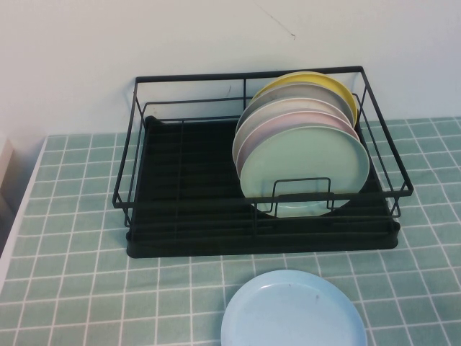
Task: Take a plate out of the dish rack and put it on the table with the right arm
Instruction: Grasp the plate from the shelf
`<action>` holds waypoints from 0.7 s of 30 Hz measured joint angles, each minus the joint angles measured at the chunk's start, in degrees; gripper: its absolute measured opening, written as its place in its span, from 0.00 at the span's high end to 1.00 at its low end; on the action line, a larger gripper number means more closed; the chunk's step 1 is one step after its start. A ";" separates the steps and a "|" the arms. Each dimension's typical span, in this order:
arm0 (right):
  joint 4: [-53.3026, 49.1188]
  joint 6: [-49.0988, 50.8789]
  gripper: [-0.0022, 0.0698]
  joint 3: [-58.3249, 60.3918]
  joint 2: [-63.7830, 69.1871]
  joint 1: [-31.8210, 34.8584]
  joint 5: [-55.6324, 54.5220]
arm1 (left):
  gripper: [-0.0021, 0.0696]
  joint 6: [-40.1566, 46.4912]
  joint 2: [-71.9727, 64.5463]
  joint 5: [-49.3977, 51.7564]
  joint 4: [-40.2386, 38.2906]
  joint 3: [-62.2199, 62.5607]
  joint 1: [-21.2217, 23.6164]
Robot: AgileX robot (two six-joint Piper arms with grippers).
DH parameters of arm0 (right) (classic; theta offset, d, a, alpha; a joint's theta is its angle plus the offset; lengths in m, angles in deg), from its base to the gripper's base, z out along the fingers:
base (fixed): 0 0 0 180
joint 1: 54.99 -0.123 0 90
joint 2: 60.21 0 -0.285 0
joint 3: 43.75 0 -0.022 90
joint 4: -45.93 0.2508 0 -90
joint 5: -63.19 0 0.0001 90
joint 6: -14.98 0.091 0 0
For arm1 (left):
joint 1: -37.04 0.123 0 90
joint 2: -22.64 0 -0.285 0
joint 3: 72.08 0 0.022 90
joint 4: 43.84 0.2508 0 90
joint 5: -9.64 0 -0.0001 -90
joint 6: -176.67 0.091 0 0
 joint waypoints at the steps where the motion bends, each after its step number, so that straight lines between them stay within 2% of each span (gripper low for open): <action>1: 0.71 0.00 0.97 0.00 0.00 0.00 -0.10 | 0.98 0.00 0.00 0.00 0.00 0.00 0.00; 16: 9.42 -0.15 0.97 0.00 0.00 0.00 -2.18 | 0.98 0.00 0.00 0.00 0.00 0.00 0.00; 21: 10.14 -0.15 0.97 -1.16 3.55 0.00 3.32 | 0.98 0.00 0.00 0.00 0.00 0.00 0.00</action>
